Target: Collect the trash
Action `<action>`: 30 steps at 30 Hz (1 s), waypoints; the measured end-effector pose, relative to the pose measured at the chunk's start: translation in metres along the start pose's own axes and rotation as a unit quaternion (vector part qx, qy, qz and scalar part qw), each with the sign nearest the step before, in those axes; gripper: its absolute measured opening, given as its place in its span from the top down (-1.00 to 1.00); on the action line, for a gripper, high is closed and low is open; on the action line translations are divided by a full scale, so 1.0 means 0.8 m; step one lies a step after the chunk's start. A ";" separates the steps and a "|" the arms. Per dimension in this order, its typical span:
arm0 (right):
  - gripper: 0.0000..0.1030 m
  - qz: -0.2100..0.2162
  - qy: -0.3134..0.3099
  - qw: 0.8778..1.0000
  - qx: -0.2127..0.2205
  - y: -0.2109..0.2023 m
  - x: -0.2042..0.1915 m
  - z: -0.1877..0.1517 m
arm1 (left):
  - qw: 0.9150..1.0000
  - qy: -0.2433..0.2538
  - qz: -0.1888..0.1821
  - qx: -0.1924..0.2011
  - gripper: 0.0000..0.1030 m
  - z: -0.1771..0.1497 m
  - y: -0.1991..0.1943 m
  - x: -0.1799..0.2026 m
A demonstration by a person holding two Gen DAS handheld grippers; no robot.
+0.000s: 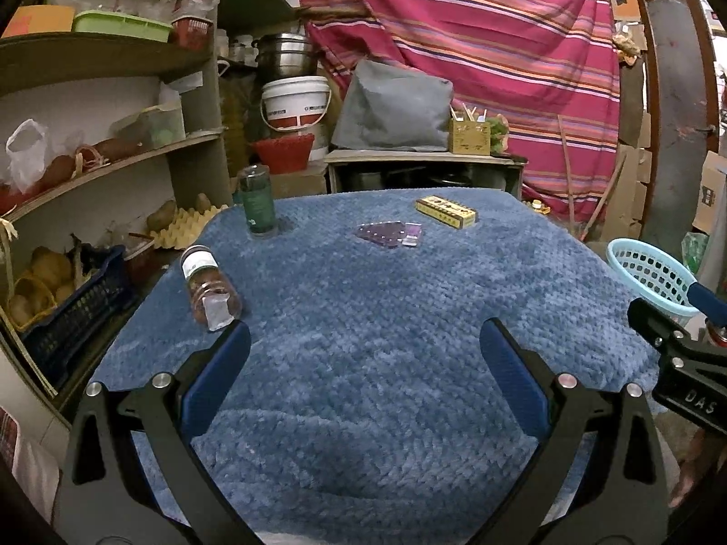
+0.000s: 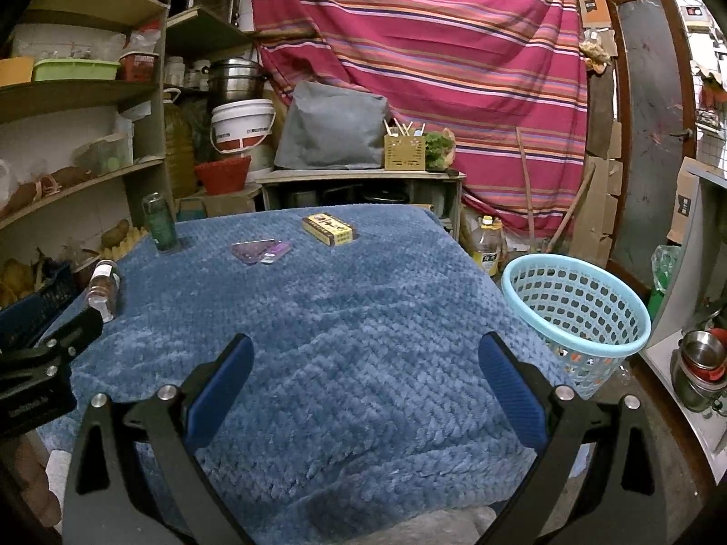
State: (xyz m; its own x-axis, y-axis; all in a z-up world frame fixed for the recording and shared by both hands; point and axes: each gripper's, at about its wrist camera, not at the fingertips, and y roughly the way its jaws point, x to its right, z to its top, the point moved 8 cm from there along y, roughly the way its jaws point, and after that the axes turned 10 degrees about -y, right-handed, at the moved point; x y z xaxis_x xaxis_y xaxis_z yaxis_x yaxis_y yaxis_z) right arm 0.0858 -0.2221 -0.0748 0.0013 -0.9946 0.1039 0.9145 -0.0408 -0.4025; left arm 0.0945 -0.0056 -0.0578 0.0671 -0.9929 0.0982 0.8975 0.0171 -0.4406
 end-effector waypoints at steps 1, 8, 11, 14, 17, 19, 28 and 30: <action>-0.88 -0.001 0.000 1.000 0.000 0.000 0.000 0.000 | 1.000 -0.001 0.000 -0.001 -0.90 -0.001 0.000 -0.001; -0.88 0.000 -0.001 1.000 0.000 0.000 0.001 0.000 | 1.000 -0.008 0.000 0.002 -0.90 0.001 -0.001 -0.004; -0.88 0.001 -0.003 1.000 -0.001 -0.001 0.001 0.001 | 1.000 -0.007 0.000 0.001 -0.90 0.001 -0.001 -0.004; -0.88 0.001 -0.002 1.000 0.000 -0.001 0.001 0.001 | 1.000 -0.007 0.000 0.001 -0.90 0.001 -0.002 -0.004; -0.88 0.000 -0.002 1.000 -0.001 -0.001 0.001 0.001 | 1.000 -0.008 0.000 0.001 -0.90 0.001 -0.001 -0.005; -0.88 0.001 -0.003 1.000 -0.001 -0.001 0.001 0.001 | 1.000 -0.008 0.000 0.001 -0.90 0.001 -0.001 -0.005; -0.88 0.001 -0.003 1.000 -0.001 -0.001 0.002 0.001 | 1.000 -0.007 0.001 0.001 -0.90 0.001 -0.001 -0.005; -0.88 0.001 -0.002 1.000 -0.001 0.000 0.002 0.001 | 1.000 -0.007 0.000 0.001 -0.90 0.002 -0.001 -0.005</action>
State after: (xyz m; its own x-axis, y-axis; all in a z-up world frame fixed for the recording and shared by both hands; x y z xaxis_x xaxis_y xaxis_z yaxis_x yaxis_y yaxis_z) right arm 0.0856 -0.2233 -0.0740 0.0058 -0.9943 0.1069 0.9134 -0.0383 -0.4054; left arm 0.0943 -0.0012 -0.0568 0.0736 -0.9911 0.1111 0.8987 0.0176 -0.4383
